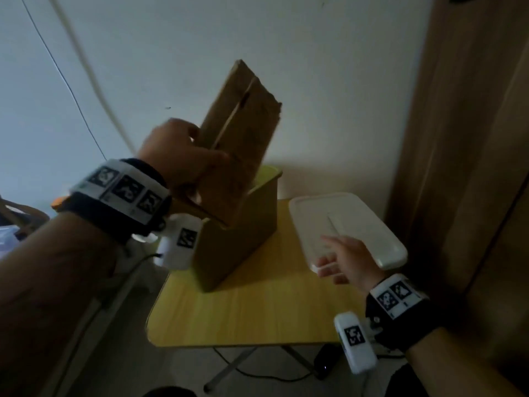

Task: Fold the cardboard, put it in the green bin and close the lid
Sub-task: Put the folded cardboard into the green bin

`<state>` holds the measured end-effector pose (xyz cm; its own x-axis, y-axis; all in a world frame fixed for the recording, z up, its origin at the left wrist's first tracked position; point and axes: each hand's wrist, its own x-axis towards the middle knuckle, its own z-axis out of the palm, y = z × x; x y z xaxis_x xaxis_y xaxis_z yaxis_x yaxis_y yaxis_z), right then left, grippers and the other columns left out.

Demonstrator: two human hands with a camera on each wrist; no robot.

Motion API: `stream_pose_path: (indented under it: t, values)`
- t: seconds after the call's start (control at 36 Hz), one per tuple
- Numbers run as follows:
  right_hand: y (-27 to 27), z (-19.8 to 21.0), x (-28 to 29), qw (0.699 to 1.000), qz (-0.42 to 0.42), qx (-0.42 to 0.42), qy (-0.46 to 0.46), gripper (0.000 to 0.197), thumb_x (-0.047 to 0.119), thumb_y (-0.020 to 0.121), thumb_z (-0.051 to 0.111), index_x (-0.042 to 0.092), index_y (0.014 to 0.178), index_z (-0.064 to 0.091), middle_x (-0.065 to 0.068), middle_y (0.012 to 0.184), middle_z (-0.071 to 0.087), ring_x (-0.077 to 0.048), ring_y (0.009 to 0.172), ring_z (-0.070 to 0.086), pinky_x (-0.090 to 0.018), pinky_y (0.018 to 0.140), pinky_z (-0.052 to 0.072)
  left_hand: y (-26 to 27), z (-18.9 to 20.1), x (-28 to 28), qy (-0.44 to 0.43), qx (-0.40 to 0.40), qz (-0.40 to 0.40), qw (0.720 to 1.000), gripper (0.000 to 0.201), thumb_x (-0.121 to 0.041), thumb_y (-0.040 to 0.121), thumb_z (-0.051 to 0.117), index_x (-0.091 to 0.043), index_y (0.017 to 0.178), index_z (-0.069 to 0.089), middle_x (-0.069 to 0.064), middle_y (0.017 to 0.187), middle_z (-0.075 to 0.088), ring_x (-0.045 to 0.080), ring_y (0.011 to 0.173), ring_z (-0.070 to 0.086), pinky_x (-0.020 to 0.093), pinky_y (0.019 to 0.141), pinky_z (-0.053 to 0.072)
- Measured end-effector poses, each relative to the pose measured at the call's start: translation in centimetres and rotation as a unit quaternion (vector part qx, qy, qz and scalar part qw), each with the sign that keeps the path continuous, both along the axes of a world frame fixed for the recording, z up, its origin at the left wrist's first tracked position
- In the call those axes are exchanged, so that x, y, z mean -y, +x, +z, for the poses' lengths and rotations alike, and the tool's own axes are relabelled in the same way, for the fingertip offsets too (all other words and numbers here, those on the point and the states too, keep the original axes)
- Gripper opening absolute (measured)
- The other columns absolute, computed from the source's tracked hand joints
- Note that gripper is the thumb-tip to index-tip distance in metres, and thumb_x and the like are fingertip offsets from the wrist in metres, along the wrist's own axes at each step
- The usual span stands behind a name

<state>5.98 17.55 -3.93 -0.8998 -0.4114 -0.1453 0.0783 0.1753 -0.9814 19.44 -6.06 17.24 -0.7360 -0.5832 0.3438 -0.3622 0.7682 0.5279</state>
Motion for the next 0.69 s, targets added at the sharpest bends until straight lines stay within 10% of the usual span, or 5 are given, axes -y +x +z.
stream_pose_path:
  t: [0.11,0.22,0.39,0.53,0.69]
  values:
    - [-1.7,-3.3,-1.0,0.992,-0.04,-0.028,0.117,0.023,0.028,0.087,0.067,0.009,0.079,0.058,-0.016,0.074,0.074,-0.023,0.055,0.063,-0.025,0.046,0.045,-0.9,1.9,3.1,-0.144,0.04,0.051,0.987,0.047,-0.047,0.074,0.079,-0.022,0.112,0.068,-0.005,0.07,0.054,0.014,0.063,0.052,0.027,0.057,0.04]
    - [-4.0,-5.4,-1.4,0.976,-0.069,-0.051,0.2,0.029,0.039,0.074,0.07,0.013,0.068,0.06,-0.023,0.079,0.071,-0.041,0.076,0.069,-0.046,0.075,0.056,-3.5,-0.1,5.9,-0.201,0.115,0.084,0.969,0.041,-0.05,0.072,0.077,-0.023,0.101,0.067,0.0,0.074,0.061,0.019,0.062,0.057,0.025,0.05,0.039]
    - [-6.3,-4.4,-1.5,0.96,-0.131,-0.064,0.24,0.022,0.032,0.081,0.069,0.013,0.09,0.063,-0.011,0.096,0.071,-0.03,0.085,0.064,-0.039,0.079,0.053,-8.0,-4.4,9.9,-0.159,0.19,0.091,0.965,0.05,-0.053,0.072,0.076,-0.017,0.104,0.065,0.003,0.078,0.061,0.022,0.065,0.059,0.033,0.059,0.051]
    - [-9.1,-4.2,-2.2,0.918,-0.225,-0.036,0.324,0.055,0.042,0.079,0.065,0.021,0.128,0.053,-0.018,0.14,0.046,-0.04,0.128,0.044,-0.044,0.092,0.042,-10.2,-6.5,11.8,-0.087,0.19,0.093,0.973,0.055,-0.058,0.078,0.072,-0.011,0.104,0.057,0.003,0.076,0.056,0.024,0.068,0.057,0.033,0.058,0.044]
    - [-11.5,-4.5,-3.8,0.873,-0.322,0.058,0.361,0.087,0.05,0.07,0.057,0.005,0.141,0.034,-0.025,0.144,0.036,-0.047,0.131,0.039,-0.056,0.108,0.037,-10.5,-7.2,13.9,-0.02,0.163,0.064,0.984,0.086,-0.065,0.086,0.057,-0.006,0.146,0.041,0.015,0.15,0.046,0.034,0.132,0.049,0.046,0.105,0.042]
